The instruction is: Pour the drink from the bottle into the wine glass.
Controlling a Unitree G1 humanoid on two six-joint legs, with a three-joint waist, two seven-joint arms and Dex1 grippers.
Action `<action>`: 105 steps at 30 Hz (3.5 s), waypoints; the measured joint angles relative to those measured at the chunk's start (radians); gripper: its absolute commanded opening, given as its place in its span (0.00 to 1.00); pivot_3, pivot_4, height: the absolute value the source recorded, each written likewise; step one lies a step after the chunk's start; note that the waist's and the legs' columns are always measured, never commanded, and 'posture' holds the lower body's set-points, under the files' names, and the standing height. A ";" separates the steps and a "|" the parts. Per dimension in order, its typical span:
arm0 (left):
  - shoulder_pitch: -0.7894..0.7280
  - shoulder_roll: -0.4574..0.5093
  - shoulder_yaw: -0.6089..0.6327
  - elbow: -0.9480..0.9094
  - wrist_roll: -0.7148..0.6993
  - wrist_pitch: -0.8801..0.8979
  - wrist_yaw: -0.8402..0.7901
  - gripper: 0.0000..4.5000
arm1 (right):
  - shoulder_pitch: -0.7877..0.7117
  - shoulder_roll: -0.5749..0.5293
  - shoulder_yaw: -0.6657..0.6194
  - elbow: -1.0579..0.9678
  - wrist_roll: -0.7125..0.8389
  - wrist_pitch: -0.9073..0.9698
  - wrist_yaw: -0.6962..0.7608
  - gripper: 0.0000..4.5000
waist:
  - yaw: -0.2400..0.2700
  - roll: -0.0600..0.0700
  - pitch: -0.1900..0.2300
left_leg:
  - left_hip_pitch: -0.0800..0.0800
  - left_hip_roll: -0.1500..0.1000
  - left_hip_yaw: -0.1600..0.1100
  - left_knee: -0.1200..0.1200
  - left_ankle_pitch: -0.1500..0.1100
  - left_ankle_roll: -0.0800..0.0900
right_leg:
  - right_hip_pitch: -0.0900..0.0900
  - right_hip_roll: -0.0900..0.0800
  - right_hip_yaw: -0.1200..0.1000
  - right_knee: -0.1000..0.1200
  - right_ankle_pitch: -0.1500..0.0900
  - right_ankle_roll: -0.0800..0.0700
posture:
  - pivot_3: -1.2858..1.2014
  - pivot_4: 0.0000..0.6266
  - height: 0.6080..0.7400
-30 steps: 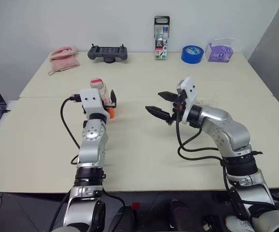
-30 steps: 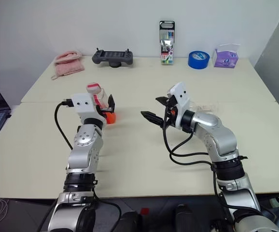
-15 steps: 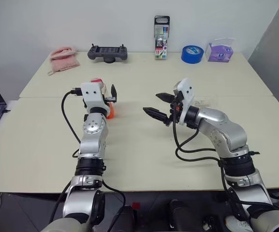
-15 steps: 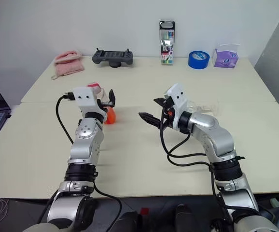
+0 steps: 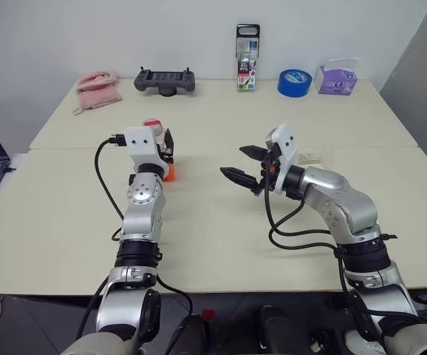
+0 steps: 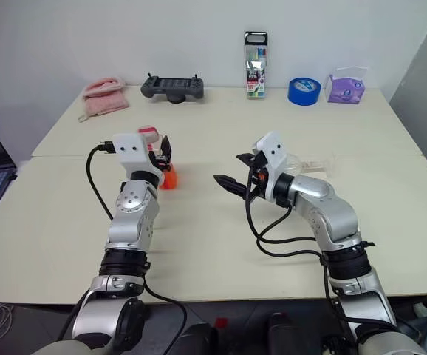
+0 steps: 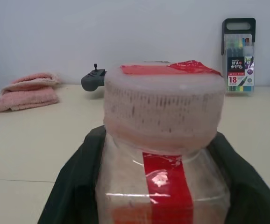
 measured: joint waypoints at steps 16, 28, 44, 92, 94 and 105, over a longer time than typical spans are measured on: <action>0.192 0.167 -0.179 -0.517 -0.389 0.344 -0.630 0.48 | -0.135 -0.109 -0.101 -0.276 0.272 0.336 0.021 1.00 | -0.003 0.000 0.000 | -0.015 -0.001 -0.005 0.000 0.000 0.000 | -0.014 -0.002 -0.001 0.000 0.001 0.001 | 0.52 0.24 1.00; 0.216 0.218 -0.260 -0.683 -0.451 0.474 -0.740 0.48 | -0.158 -0.147 -0.102 -0.318 0.376 0.520 -0.028 1.00 | -0.003 0.000 0.000 | -0.012 0.000 0.000 0.002 0.000 0.001 | -0.011 0.000 0.000 0.001 0.002 0.000 | 0.52 0.24 1.00; 0.215 0.218 -0.266 -0.686 -0.452 0.488 -0.734 0.48 | -0.153 -0.178 -0.048 -0.310 0.320 0.459 -0.038 0.41 | -0.002 0.000 0.000 | -0.012 0.000 0.000 0.002 0.000 0.001 | -0.011 0.000 0.000 0.001 0.002 0.000 | 0.52 0.24 1.00; 0.051 0.168 -0.286 -0.513 -0.447 0.408 -0.871 0.48 | -0.082 -0.160 -0.153 -0.478 0.308 0.453 -0.246 1.00 | -0.001 -0.001 0.002 | -0.011 0.012 0.005 0.003 -0.001 0.003 | -0.012 0.009 0.003 0.001 0.003 -0.002 | 0.52 0.24 1.00; 0.048 0.168 -0.286 -0.504 -0.446 0.406 -0.872 0.48 | -0.079 -0.134 -0.162 -0.492 0.309 0.475 -0.299 1.00 | -0.001 -0.001 0.002 | -0.011 0.012 0.005 0.003 -0.001 0.003 | -0.012 0.009 0.003 0.001 0.003 -0.002 | 0.52 0.24 1.00; 0.046 0.164 -0.298 -0.478 -0.425 0.405 -0.873 0.48 | -0.084 -0.125 -0.138 -0.577 0.331 0.583 -0.395 0.40 | -0.002 -0.001 0.002 | -0.011 0.012 0.005 0.003 -0.001 0.003 | -0.012 0.009 0.003 0.001 0.003 -0.002 | 0.52 0.24 1.00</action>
